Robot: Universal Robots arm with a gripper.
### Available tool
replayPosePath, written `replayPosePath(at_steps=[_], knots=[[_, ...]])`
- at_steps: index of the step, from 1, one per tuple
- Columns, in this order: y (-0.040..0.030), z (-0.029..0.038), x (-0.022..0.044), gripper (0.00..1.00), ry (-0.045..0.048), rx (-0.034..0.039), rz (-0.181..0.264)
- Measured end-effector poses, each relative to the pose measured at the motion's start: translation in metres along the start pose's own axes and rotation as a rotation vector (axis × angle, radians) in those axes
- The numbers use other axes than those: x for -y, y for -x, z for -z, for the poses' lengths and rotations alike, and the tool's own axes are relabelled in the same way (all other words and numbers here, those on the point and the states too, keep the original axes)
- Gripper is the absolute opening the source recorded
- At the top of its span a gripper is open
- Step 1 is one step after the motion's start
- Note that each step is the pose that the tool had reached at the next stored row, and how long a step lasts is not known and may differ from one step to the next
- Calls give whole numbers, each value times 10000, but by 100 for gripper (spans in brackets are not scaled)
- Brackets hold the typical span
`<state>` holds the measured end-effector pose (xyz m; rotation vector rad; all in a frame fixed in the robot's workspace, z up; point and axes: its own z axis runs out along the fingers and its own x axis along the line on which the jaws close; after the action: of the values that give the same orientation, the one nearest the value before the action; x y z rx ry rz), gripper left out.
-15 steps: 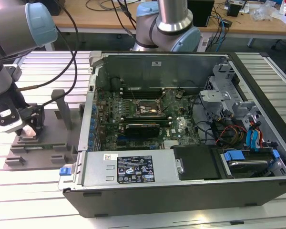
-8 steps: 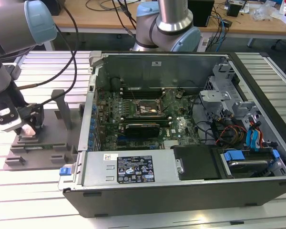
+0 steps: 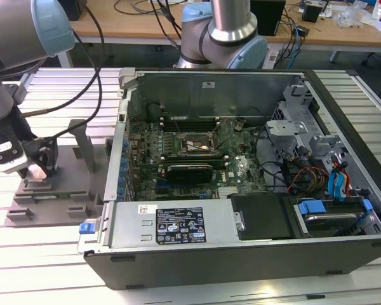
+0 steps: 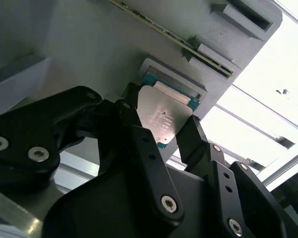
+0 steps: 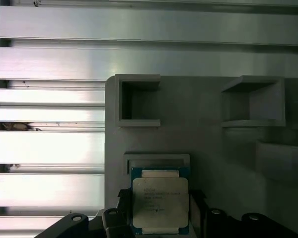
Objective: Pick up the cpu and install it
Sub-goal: 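Pick up the cpu and move it towards the insertion slot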
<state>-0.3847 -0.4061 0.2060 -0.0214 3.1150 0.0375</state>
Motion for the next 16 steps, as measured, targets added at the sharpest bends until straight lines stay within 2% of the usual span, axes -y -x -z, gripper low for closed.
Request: replayPosePath(at_steps=[16], knots=[[3, 98, -3, 55, 0, 0, 0]])
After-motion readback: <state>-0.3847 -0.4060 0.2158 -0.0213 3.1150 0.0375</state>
